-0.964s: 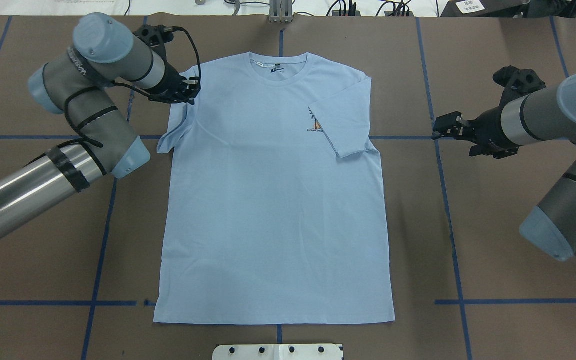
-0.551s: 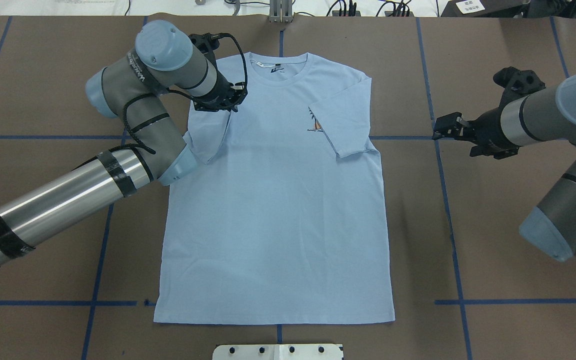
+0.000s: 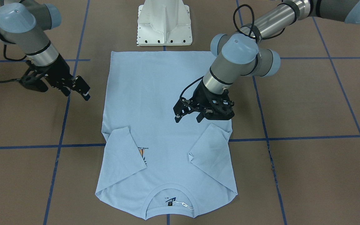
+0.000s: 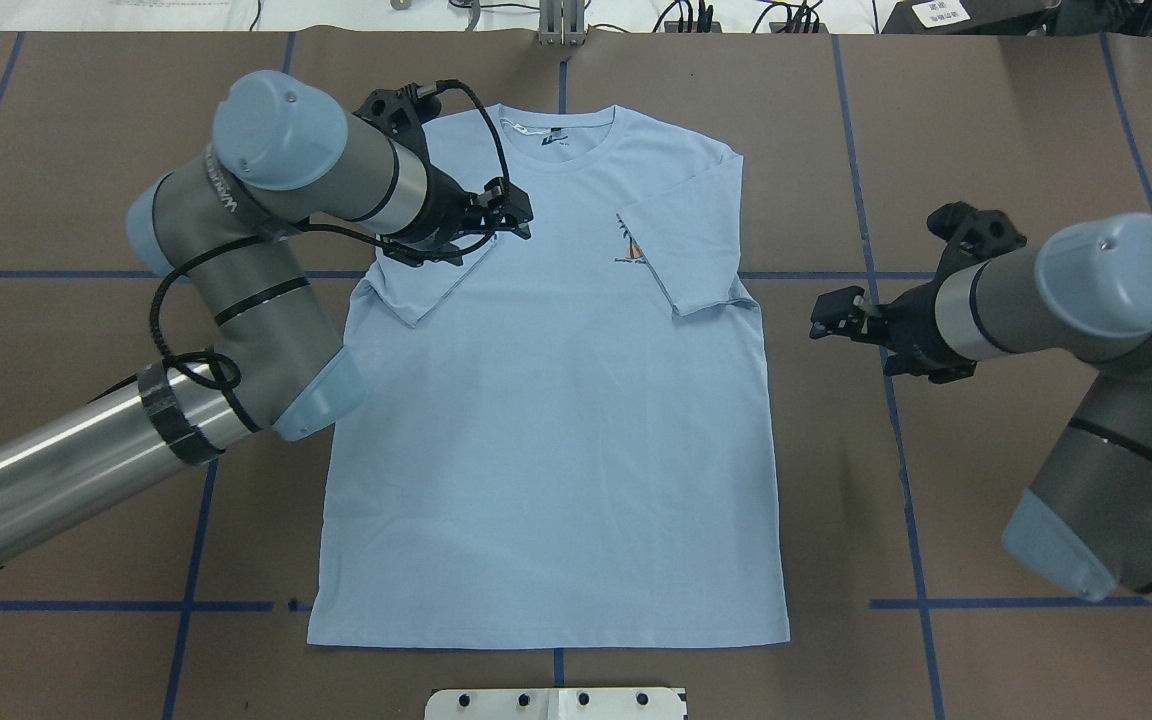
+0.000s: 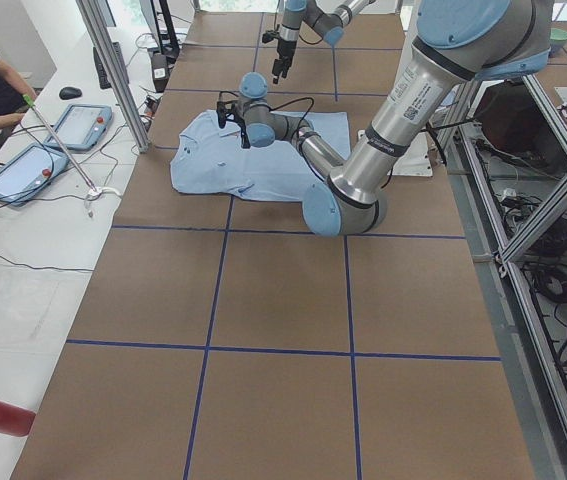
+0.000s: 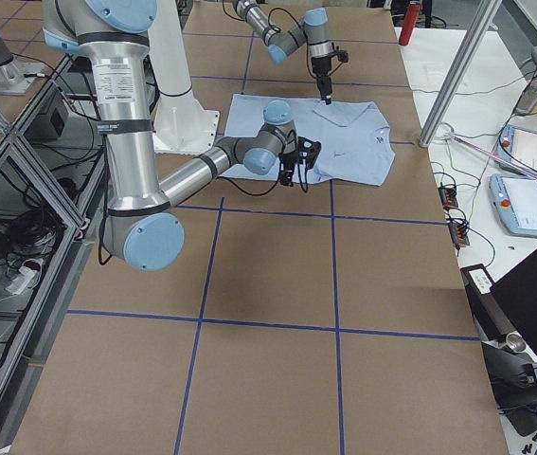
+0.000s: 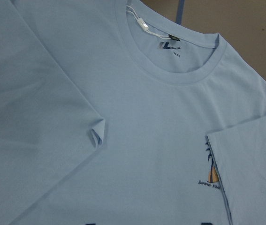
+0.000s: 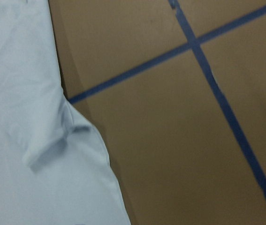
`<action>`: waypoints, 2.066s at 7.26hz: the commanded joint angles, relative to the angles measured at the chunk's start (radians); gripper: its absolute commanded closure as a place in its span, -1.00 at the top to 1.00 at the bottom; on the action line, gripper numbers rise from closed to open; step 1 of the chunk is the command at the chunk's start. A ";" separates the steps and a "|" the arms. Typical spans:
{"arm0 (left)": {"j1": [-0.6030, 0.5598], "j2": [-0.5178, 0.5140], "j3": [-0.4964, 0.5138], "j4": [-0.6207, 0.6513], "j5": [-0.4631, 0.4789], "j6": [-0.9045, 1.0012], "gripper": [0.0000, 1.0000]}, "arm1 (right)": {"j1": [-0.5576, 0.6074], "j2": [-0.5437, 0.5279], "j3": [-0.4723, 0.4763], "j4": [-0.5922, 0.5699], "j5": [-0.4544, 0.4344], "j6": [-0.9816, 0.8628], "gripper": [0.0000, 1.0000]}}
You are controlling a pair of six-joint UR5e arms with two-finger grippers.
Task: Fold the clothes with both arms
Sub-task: 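Grasp the sleeve nearest the left gripper and fold it toward the shirt center, then move the right gripper to the hem corner while the left gripper releases the sleeve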
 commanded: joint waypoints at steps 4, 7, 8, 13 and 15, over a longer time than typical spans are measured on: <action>0.004 0.081 -0.107 -0.007 -0.018 0.009 0.99 | -0.534 -0.122 0.204 -0.173 -0.390 0.456 0.77; 0.004 0.084 -0.104 -0.009 -0.015 0.009 0.99 | -0.666 -0.115 0.211 -0.227 -0.522 0.578 0.62; 0.004 0.082 -0.103 -0.009 -0.015 0.003 0.99 | -0.668 -0.107 0.197 -0.231 -0.522 0.576 0.62; 0.004 0.084 -0.103 -0.009 -0.014 0.002 0.99 | -0.667 -0.061 0.160 -0.257 -0.519 0.576 -0.99; 0.004 0.084 -0.103 -0.009 -0.014 0.000 0.99 | -0.665 -0.061 0.163 -0.257 -0.519 0.576 -1.00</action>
